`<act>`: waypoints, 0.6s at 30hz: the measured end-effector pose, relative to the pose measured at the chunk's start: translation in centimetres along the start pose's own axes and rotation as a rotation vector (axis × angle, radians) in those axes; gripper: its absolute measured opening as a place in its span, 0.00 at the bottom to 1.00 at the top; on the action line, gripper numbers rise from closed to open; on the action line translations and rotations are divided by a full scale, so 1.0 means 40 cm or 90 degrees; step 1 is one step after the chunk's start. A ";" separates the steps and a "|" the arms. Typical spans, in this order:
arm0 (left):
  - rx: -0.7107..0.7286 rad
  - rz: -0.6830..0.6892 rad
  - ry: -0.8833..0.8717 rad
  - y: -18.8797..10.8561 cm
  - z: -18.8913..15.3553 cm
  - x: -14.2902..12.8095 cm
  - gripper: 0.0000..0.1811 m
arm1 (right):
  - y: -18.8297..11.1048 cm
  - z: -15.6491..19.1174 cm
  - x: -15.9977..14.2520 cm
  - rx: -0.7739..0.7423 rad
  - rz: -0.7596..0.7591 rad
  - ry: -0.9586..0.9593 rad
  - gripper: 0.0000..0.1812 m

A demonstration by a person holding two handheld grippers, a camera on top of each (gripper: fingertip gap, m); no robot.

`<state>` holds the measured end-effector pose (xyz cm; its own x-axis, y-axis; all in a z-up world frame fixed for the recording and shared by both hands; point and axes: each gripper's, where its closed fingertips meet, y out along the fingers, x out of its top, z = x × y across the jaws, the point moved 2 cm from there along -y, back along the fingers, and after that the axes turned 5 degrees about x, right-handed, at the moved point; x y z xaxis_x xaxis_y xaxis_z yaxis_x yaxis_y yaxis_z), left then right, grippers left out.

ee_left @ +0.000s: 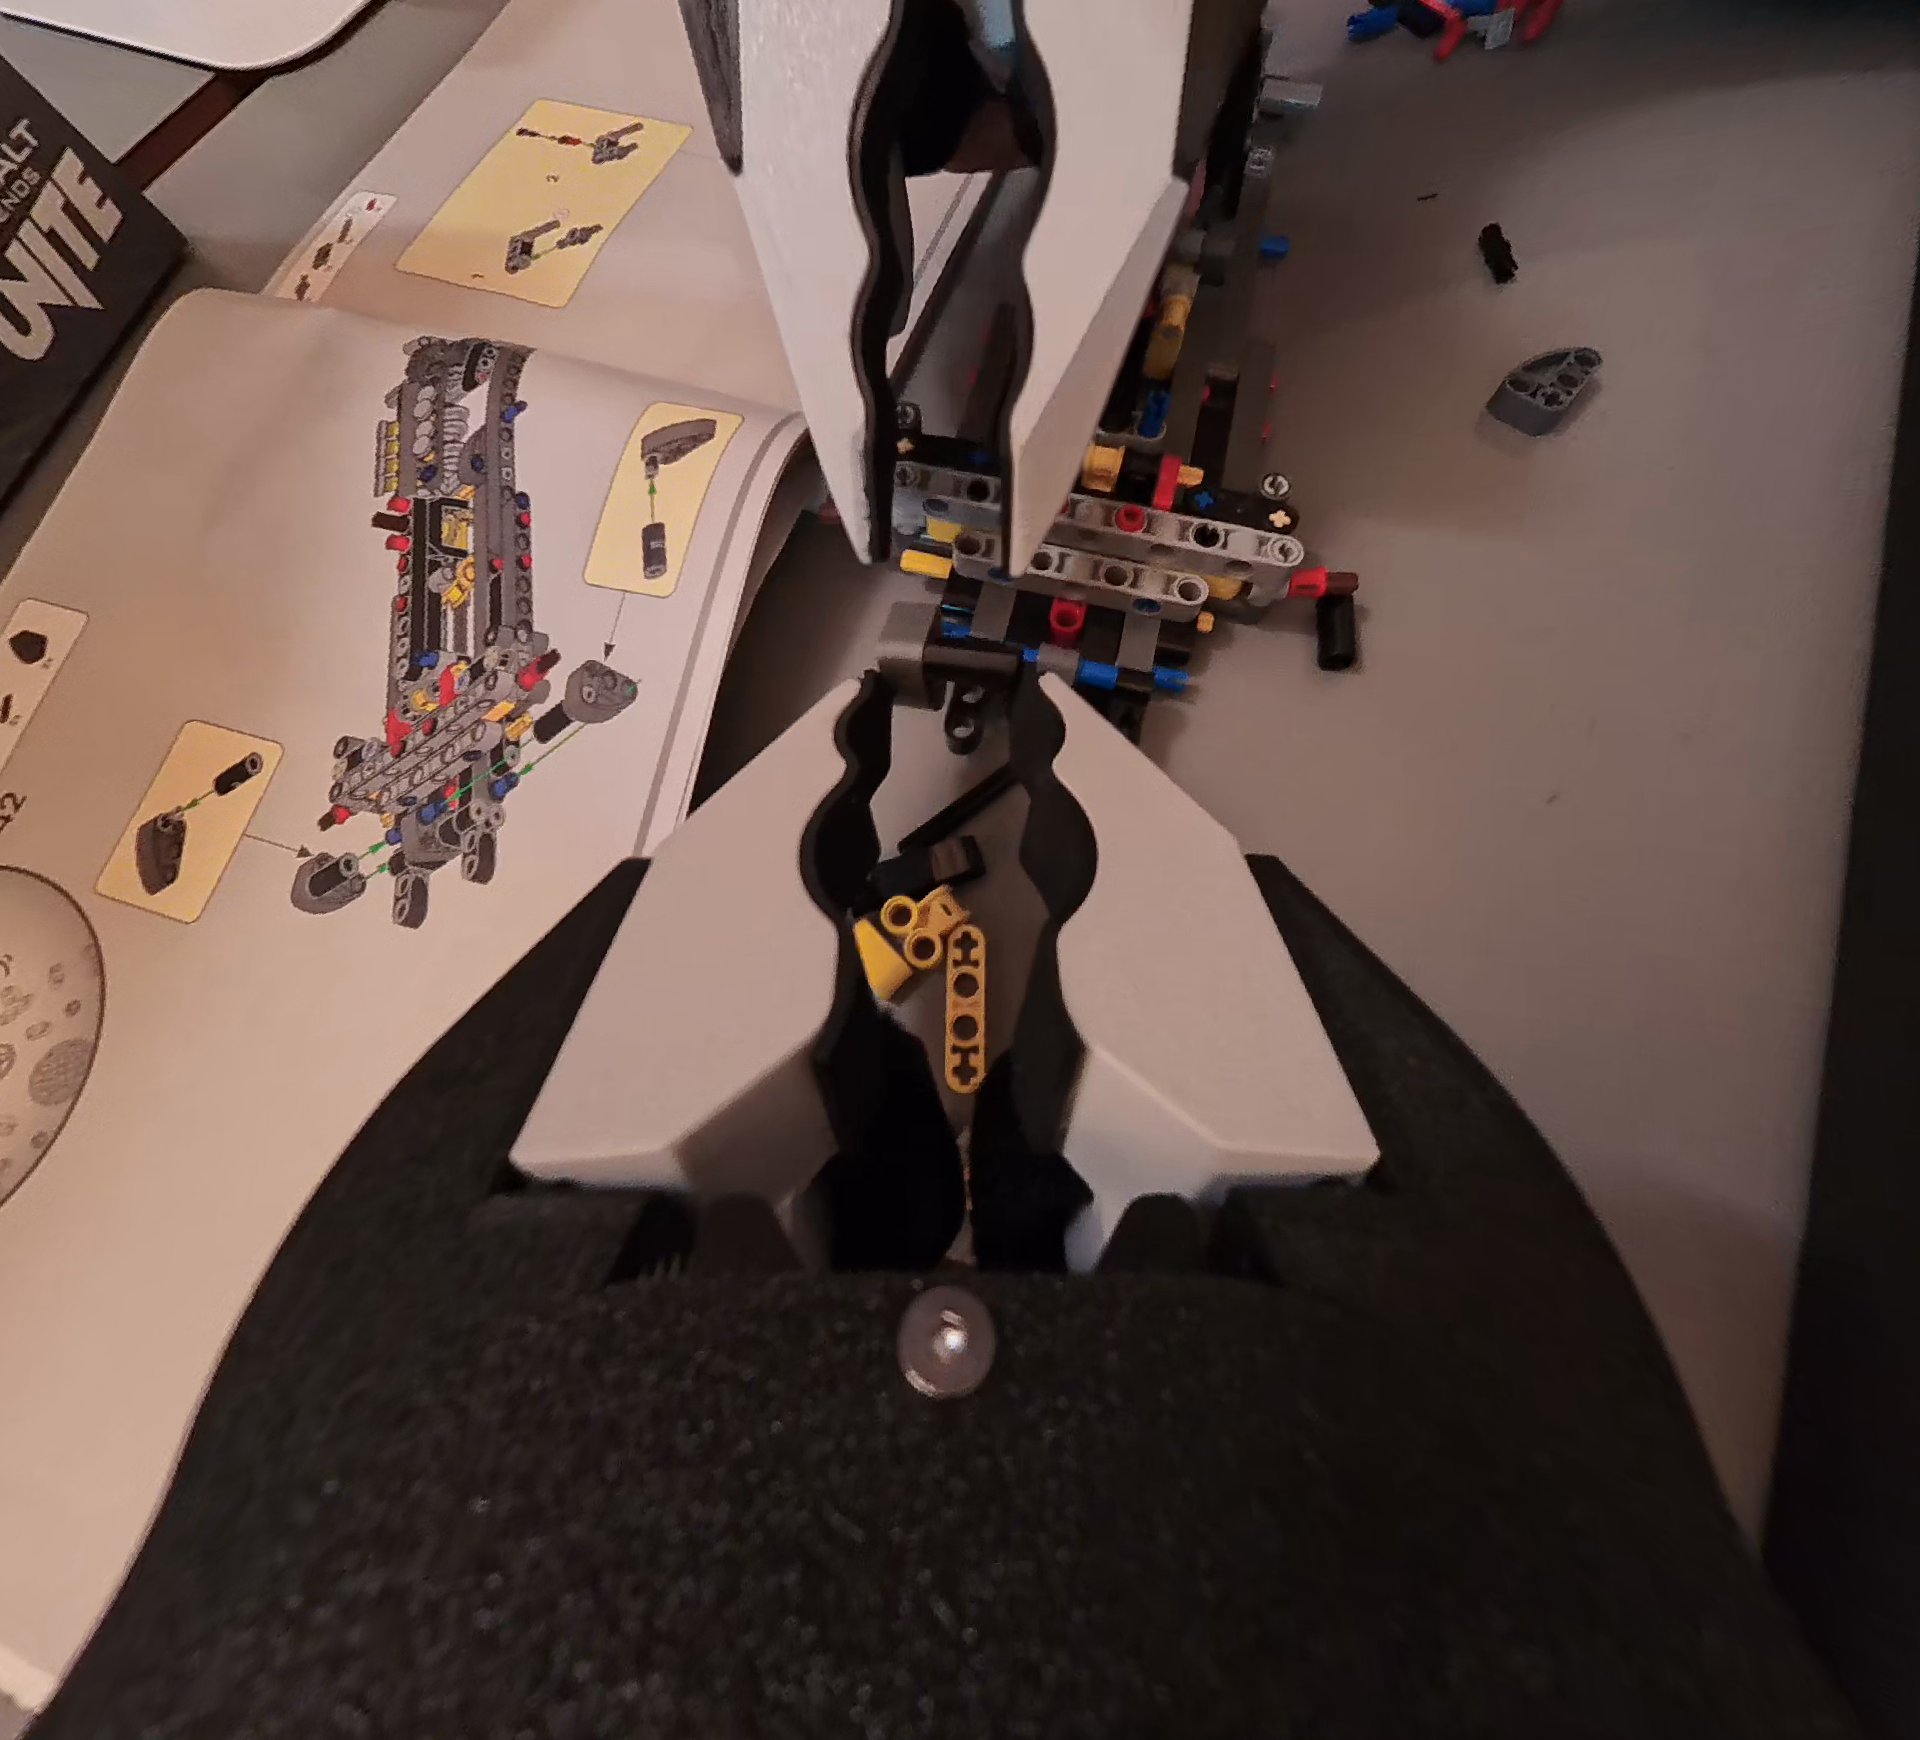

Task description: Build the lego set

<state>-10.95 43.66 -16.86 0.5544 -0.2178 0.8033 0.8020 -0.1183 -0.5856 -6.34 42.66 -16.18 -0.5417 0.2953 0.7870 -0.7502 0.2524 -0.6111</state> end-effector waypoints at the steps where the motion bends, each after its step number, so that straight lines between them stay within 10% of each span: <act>1: 0.000 -0.001 0.000 0.001 -0.001 0.001 0.12 | 0.001 0.000 -0.001 -0.003 0.005 -0.004 0.13; 18: 0.003 -0.026 0.007 0.009 0.001 0.023 0.12 | -0.002 -0.005 0.039 -0.005 -0.070 -0.019 0.04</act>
<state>-10.15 43.45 -16.34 0.5189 -0.2241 0.8249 0.8247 -0.1228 -0.5521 -7.04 43.27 -14.92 -0.4677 0.2384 0.8511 -0.8023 0.2895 -0.5220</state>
